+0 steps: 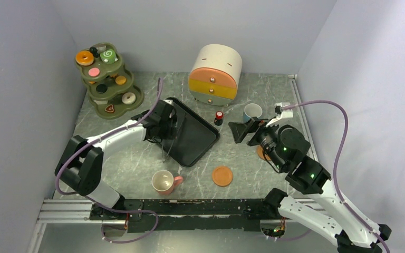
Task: Serve the afternoon tea
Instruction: Place the clamp on the tray.
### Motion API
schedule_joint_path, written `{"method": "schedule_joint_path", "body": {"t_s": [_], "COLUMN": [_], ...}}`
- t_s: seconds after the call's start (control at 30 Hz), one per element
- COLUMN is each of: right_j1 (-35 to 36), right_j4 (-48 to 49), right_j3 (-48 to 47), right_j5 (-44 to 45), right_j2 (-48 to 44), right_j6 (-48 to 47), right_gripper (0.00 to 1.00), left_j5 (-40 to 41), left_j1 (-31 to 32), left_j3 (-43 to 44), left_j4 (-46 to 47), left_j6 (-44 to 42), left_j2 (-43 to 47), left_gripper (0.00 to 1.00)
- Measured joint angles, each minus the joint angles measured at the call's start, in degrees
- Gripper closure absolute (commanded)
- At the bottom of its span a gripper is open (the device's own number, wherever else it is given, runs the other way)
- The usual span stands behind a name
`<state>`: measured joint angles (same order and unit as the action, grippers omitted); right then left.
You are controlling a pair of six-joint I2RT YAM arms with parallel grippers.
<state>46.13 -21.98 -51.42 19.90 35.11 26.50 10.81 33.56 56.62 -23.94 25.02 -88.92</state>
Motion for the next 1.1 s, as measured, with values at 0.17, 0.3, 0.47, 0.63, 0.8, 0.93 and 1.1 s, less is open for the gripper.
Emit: {"method": "schedule_joint_path", "body": {"t_s": [0.17, 0.3, 0.47, 0.63, 0.8, 0.93, 1.1], "right_j1": [0.00, 0.00, 0.00, 0.00, 0.00, 0.00, 0.00], "right_j4": [0.72, 0.76, 0.76, 0.72, 0.72, 0.79, 1.11], "right_j3": [0.00, 0.00, 0.00, 0.00, 0.00, 0.02, 0.02], "right_j5": [0.07, 0.04, 0.04, 0.07, 0.24, 0.26, 0.07], "right_j2": [-0.55, -0.74, -0.98, -1.01, -1.01, -0.94, -0.04], "right_j6": [-0.17, -0.22, -0.22, -0.22, -0.22, -0.22, -0.20], "right_gripper": [0.09, 0.09, 0.09, 0.09, 0.09, 0.09, 0.09], "left_j5": [0.26, 0.76, 1.49, 1.36, 1.49, 0.66, -0.81], "left_j1": [0.02, 0.02, 0.02, 0.07, 2.67, 6.56, 11.08], "left_j3": [0.00, 0.00, 0.31, 2.56, 4.15, 4.39, 4.50], "left_j4": [0.00, -0.39, -1.77, -2.89, -3.80, -4.07, -4.02], "left_j6": [0.52, 0.55, 0.44, -0.90, -1.77, -1.73, -1.70], "left_j2": [0.85, 0.92, 2.45, 4.66, 7.91, 9.07, 8.98], "left_gripper": [0.28, 0.28, 0.30, 0.40, 0.44, 0.46, 0.47]}}
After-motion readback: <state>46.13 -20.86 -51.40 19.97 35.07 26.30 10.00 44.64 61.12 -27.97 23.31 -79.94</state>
